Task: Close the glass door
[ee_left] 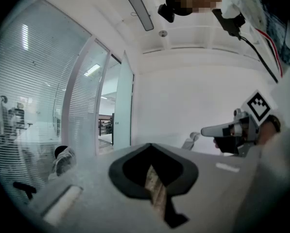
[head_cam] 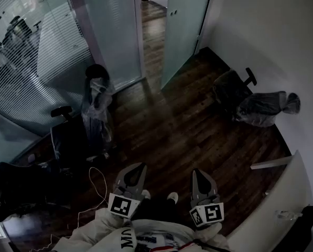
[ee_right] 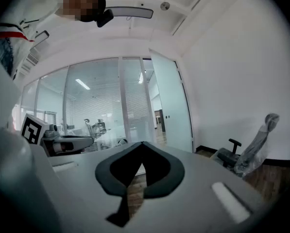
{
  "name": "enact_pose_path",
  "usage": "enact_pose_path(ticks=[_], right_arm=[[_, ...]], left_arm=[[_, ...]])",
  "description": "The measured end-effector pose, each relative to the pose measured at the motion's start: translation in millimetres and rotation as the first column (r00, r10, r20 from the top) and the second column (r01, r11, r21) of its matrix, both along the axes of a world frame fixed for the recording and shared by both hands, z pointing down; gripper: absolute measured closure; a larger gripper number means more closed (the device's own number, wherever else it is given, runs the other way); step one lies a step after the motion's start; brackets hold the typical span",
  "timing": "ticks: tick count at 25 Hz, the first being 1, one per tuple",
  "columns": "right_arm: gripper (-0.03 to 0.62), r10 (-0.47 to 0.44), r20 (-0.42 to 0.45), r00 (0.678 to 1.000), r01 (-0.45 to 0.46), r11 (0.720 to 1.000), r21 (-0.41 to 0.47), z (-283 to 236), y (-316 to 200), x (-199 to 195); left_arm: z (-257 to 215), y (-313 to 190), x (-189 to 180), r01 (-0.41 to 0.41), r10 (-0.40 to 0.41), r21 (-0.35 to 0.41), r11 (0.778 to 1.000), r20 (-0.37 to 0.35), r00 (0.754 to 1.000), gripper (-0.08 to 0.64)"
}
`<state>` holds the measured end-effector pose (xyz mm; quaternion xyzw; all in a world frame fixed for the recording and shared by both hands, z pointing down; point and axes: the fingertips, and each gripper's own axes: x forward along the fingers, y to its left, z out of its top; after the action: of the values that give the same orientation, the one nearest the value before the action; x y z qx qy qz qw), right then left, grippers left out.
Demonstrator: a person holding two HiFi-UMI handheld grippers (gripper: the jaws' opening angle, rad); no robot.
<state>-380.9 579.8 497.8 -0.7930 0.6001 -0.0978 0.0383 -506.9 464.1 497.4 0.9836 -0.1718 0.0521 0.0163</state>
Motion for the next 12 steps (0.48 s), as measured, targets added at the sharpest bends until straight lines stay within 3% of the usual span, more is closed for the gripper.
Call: enact_pose_path(ticks=[6,12], right_arm=[[0.586,-0.001,-0.019,1.0,0.002,0.999,0.033,-12,8,24],[0.586,0.018,-0.005,1.0,-0.018,0.997,0.077,-22,28,61]], left_arm=[[-19,18,47,-0.034,0.034,0.011,0.999,-0.044,0.998,0.557],[-30,40,92,-0.071,0.072,0.043,0.997,-0.031,0.997,0.557]])
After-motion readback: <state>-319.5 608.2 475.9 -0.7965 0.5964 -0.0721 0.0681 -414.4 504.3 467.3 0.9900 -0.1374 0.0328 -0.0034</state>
